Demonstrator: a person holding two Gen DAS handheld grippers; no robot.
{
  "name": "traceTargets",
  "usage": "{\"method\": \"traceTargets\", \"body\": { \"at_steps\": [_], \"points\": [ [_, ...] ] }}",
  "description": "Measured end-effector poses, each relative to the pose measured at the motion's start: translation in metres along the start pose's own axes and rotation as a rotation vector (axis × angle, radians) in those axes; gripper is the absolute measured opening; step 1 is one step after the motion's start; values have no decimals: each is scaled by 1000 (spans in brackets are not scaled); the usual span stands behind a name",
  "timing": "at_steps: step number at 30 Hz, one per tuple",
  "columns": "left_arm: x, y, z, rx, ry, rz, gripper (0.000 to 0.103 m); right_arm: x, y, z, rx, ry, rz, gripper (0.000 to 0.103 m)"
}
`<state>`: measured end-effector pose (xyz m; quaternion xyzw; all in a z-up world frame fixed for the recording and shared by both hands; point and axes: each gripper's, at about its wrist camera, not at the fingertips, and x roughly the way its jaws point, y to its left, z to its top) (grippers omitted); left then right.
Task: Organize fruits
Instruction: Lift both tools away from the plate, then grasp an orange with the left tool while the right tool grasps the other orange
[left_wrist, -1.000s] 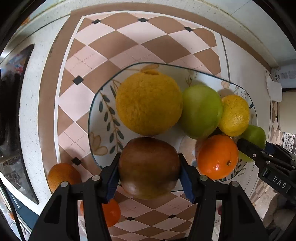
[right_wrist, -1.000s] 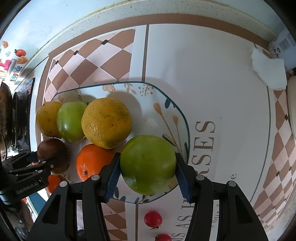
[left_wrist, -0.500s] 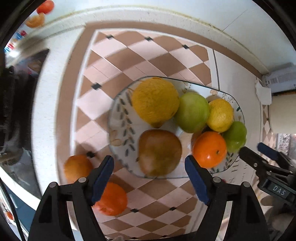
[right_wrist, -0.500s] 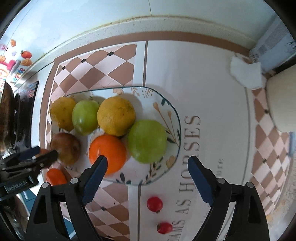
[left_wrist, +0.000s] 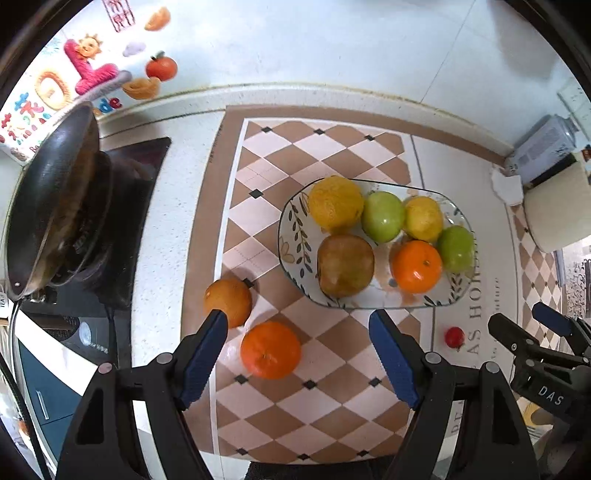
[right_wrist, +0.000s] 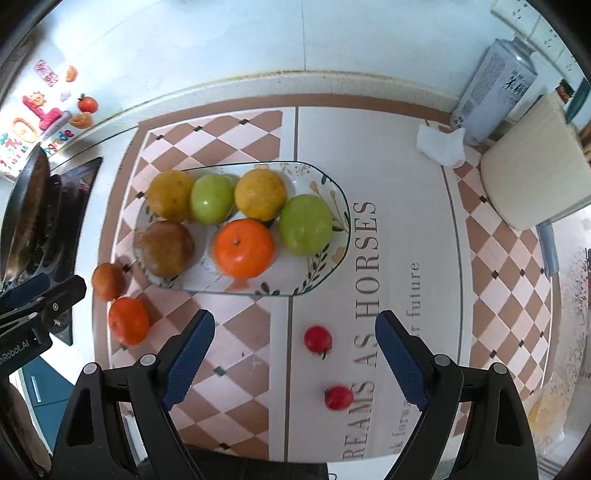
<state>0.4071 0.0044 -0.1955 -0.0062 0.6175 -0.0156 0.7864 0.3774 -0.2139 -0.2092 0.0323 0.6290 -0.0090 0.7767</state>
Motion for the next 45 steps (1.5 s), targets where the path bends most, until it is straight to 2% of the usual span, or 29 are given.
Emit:
{"method": "traceTargets", "body": {
  "at_steps": [7, 15, 28, 37, 39, 42, 45],
  "points": [
    [-43, -2, -27, 23, -70, -14, 78, -44, 6, -24, 15, -67, 18, 91],
    [-73, -1, -43, 27, -114, -35, 78, -88, 10, -48, 27, -137, 44, 91],
    [-108, -11, -60, 55, -178, -52, 78, -131, 8, -71, 43, -203, 79, 91],
    [-101, -13, -58, 37, -180, -62, 78, -119, 0, -68, 82, -185, 126, 91],
    [-93, -7, -53, 30, -171, -34, 100, -109, 1, -66, 85, -165, 157, 91],
    [-81, 8, -49, 14, -174, 38, 101, -88, 9, -62, 70, -135, 215, 91],
    [-62, 32, -44, -23, -143, 117, 101, -59, 29, -58, 28, -88, 247, 91]
  ]
}}
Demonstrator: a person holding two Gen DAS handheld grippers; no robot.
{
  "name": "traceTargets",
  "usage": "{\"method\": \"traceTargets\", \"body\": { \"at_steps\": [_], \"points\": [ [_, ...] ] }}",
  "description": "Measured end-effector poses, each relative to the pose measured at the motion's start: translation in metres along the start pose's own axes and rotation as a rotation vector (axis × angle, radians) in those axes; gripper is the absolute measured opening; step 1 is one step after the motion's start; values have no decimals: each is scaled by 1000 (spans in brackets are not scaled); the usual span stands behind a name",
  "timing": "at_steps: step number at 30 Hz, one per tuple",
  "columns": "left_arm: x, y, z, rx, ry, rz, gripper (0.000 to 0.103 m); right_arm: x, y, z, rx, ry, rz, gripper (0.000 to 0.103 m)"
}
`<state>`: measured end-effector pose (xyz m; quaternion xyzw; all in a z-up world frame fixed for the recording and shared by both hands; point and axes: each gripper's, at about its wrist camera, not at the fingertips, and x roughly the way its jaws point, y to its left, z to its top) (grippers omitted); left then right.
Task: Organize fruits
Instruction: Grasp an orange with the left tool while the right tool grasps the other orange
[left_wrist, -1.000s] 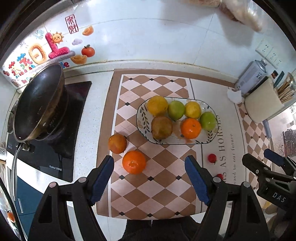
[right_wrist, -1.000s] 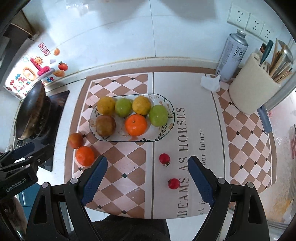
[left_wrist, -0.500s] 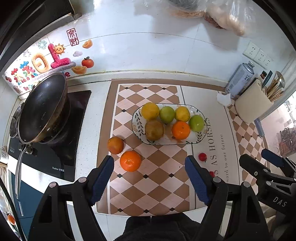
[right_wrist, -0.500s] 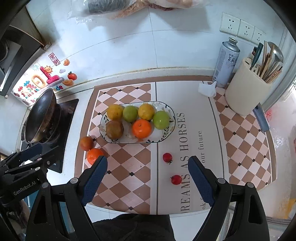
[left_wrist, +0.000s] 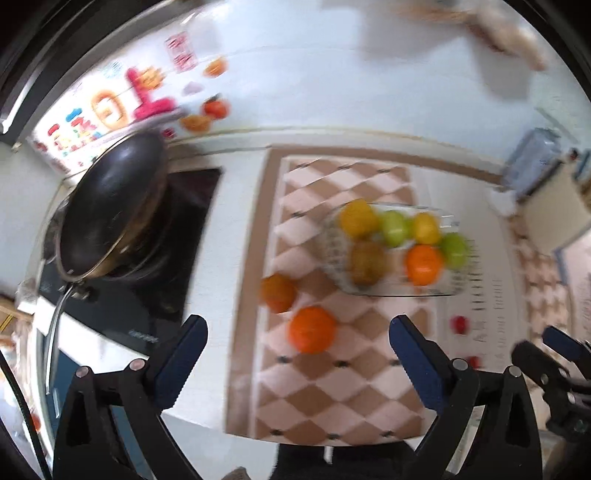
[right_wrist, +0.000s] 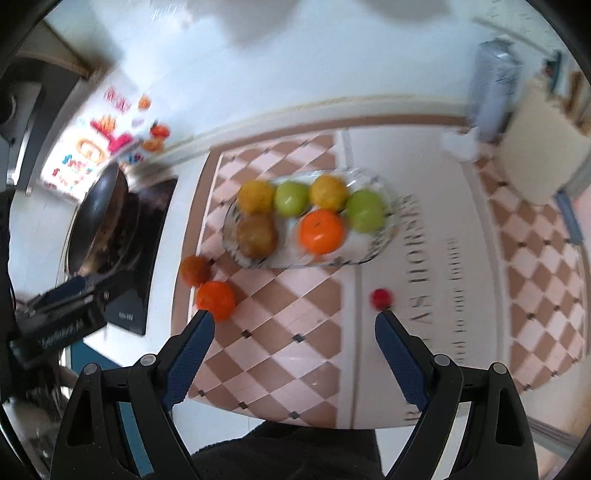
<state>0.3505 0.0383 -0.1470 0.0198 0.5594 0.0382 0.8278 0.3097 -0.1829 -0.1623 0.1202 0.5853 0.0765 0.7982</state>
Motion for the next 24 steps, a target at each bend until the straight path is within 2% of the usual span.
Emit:
{"method": "traceTargets", "body": {
  "at_steps": [5, 7, 10, 14, 16, 19, 24],
  "points": [
    [44, 37, -3, -79, 87, 91, 101, 81, 38, 3, -63, 136, 115, 87],
    [59, 48, -5, -104, 117, 119, 101, 115, 54, 4, -86, 189, 135, 83],
    [76, 60, -4, -120, 154, 154, 101, 164, 77, 7, -120, 255, 142, 77],
    [98, 76, -2, -130, 200, 206, 101, 215, 100, 7, -158, 308, 133, 77],
    [105, 82, 0, -134, 216, 218, 101, 233, 107, 7, -169, 334, 128, 76],
    [116, 90, 3, -143, 248, 214, 101, 253, 115, 5, -184, 363, 149, 67],
    [133, 85, 14, -129, 290, 147, 101, 252, 114, 5, -215, 368, 120, 66]
  ]
}}
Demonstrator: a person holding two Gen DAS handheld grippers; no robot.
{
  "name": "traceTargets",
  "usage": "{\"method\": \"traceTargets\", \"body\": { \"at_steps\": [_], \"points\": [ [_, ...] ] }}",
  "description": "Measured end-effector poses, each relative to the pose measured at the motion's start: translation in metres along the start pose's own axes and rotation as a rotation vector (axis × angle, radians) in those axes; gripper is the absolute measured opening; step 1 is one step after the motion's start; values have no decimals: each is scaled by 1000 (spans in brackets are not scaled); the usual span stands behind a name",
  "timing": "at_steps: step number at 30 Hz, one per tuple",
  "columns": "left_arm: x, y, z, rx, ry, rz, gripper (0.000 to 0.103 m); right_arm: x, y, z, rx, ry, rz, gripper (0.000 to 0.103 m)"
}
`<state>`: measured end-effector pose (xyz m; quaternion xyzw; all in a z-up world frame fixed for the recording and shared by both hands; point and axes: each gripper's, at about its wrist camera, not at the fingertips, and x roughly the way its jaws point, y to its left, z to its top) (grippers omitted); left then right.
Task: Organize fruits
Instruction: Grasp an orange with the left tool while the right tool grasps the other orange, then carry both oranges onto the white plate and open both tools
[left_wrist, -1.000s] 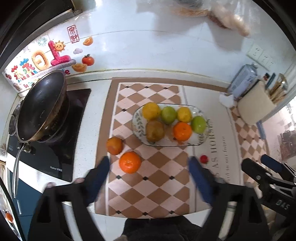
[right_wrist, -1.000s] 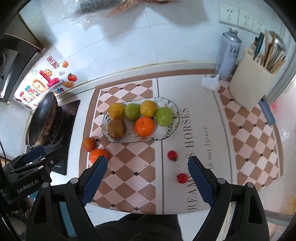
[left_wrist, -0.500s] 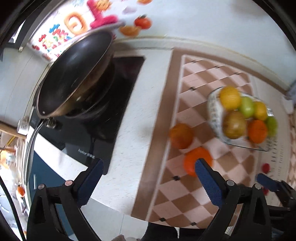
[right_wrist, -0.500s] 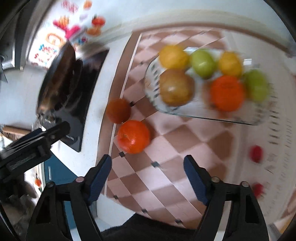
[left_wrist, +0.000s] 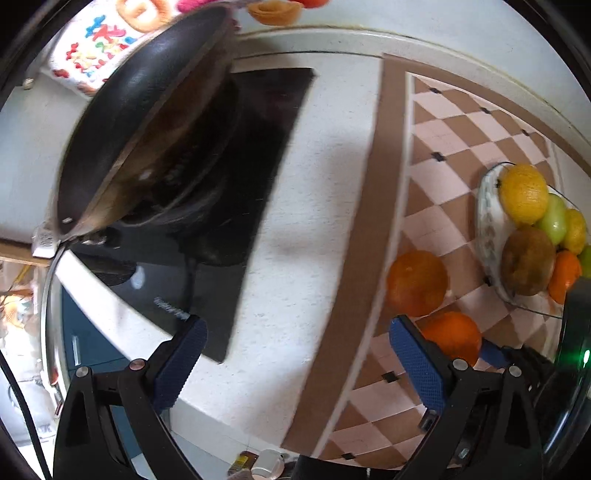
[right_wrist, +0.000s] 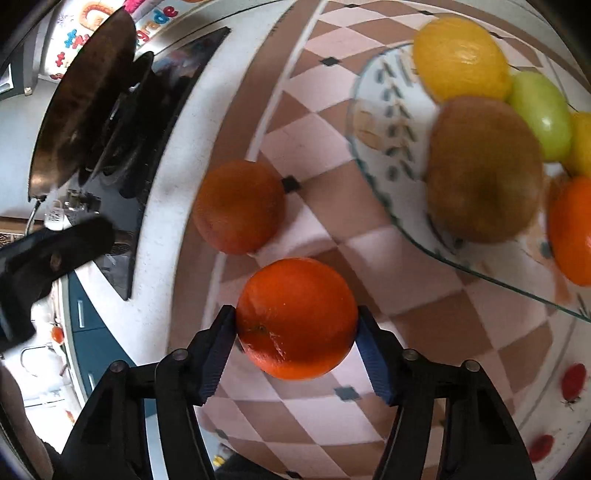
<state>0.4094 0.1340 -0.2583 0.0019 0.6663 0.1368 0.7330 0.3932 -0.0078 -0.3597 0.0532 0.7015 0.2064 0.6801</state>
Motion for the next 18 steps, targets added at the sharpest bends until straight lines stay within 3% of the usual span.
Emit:
{"method": "traceTargets", "body": {
  "at_steps": [5, 13, 16, 17, 18],
  "points": [
    [21, -24, 19, 20, 77, -149, 101, -22, -43, -20, 71, 12, -13, 66],
    [64, -53, 36, 31, 181, -289, 98, -44, -105, -49, 207, 3, -27, 66],
    [70, -58, 36, 34, 188, -305, 70, -44, -117, -53, 249, 4, -12, 67],
    [73, -59, 35, 34, 195, -305, 55, -44, -120, -55, 260, 5, -5, 67],
    [74, -60, 35, 32, 197, -311, 53, -43, -122, -56, 266, 5, 3, 67]
  ]
}}
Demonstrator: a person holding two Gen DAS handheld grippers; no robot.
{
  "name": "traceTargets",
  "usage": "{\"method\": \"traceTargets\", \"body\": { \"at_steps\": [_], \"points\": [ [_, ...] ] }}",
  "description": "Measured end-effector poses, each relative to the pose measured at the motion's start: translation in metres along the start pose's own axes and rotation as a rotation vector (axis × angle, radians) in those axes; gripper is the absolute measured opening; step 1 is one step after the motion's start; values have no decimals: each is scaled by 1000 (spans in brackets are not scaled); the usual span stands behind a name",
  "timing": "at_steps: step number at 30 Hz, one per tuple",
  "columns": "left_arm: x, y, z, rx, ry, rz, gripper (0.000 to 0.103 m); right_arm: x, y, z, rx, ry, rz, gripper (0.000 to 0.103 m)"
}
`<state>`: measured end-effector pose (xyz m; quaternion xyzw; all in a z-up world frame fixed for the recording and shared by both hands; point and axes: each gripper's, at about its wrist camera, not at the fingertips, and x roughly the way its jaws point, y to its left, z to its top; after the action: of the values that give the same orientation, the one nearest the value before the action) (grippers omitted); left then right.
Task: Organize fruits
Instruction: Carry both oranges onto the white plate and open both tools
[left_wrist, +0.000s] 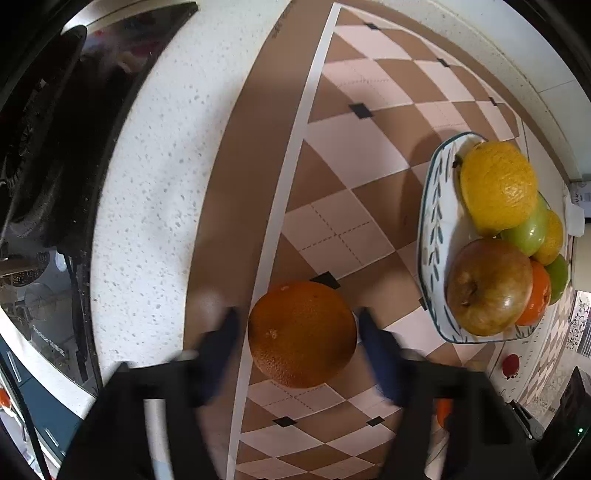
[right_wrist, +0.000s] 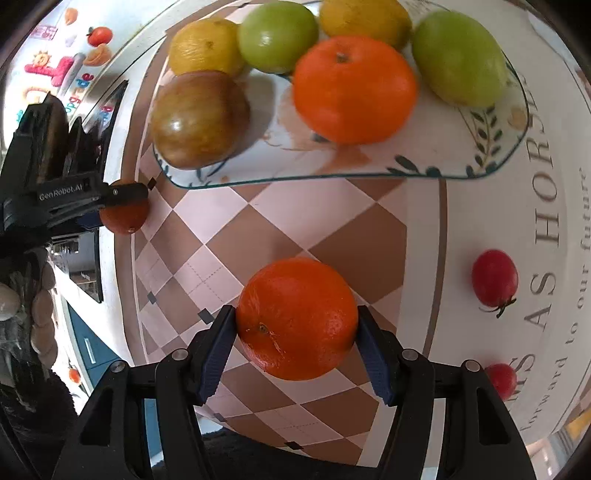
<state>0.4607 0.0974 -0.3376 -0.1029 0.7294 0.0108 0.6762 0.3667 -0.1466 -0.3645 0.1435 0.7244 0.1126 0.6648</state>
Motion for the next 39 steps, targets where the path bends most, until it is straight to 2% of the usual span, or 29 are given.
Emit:
{"method": "traceTargets", "body": {
  "at_steps": [5, 8, 15, 20, 23, 27, 31, 36, 39],
  "points": [
    [-9, -4, -15, 8, -36, 15, 53, -8, -16, -6, 46, 13, 33, 67],
    [-16, -8, -36, 24, -52, 24, 53, -15, -17, -9, 48, 6, 41, 77],
    [-11, -29, -95, 63, -25, 1, 53, -30, 4, -15, -54, -37, -60, 79],
    [0, -44, -113, 65, -14, 2, 53, -22, 12, -12, -85, -46, -107, 79],
    [5, -53, -120, 72, -18, 12, 53, -10, 14, -11, -110, -41, -149, 71],
    [-2, -58, -114, 69, -31, 5, 53, -16, 2, -14, -108, -63, -141, 68],
    [-30, -62, -100, 57, -65, -41, 53, -38, -15, -17, -57, -87, -73, 68],
    [-74, -72, -52, 32, -140, -108, 53, -96, -42, -3, 22, -183, 27, 68],
    [-84, -73, -14, 22, -163, -110, 53, -137, -60, 19, 45, -268, 30, 68]
  ]
}}
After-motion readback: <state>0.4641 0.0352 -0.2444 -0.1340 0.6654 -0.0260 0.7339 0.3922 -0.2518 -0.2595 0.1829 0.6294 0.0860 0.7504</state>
